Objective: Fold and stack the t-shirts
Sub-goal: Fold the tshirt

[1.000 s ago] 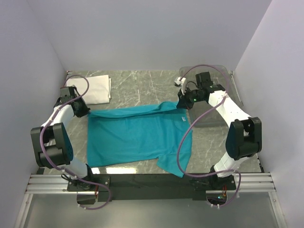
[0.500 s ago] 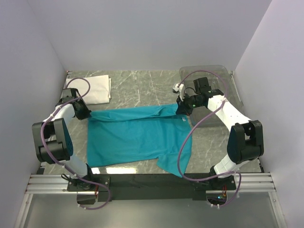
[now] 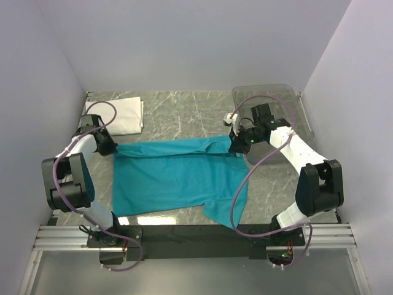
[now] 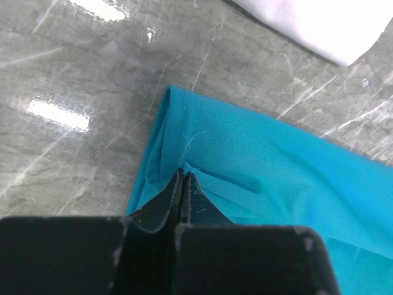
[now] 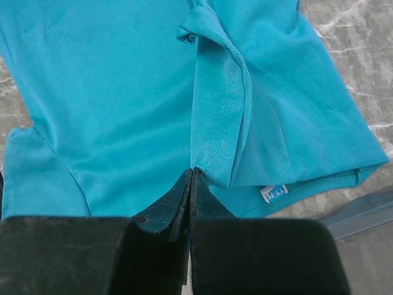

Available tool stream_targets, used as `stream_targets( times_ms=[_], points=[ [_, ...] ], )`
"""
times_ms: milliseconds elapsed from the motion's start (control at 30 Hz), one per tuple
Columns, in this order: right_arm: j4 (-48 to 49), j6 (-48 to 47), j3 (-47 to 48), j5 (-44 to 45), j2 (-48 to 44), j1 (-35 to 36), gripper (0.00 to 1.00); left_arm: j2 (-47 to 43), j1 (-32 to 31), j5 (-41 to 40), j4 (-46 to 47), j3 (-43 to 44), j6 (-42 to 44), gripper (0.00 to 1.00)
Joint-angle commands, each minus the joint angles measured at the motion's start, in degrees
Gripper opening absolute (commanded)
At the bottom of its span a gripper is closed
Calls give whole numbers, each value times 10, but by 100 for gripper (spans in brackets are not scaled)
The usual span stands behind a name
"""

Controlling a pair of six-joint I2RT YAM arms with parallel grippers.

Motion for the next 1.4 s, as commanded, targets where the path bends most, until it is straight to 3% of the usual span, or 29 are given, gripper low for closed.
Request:
stream_targets(
  times_ms=[0, 533, 633, 667, 833, 967, 1367],
  points=[
    [-10, -17, -7, -7, -27, 5, 0, -31, 1, -12, -6, -1, 2, 1],
    [-2, -11, -17, 0, -16, 5, 0, -97, 1, -33, -38, -29, -13, 1],
    [-2, -14, -19, 0, -14, 5, 0, -113, 1, -46, -50, -38, -18, 18],
    [-3, -15, -19, 1, -13, 5, 0, -116, 1, -48, -53, -39, -19, 33],
    [-3, -15, -20, 1, -11, 5, 0, -141, 1, -63, -59, -47, -28, 51],
    [-3, -17, -22, 2, -10, 7, 0, -155, 2, -51, -55, -47, -31, 55],
    [-22, -37, -36, -2, -26, 23, 0, -150, 2, -20, -46, -47, -33, 54]
  ],
)
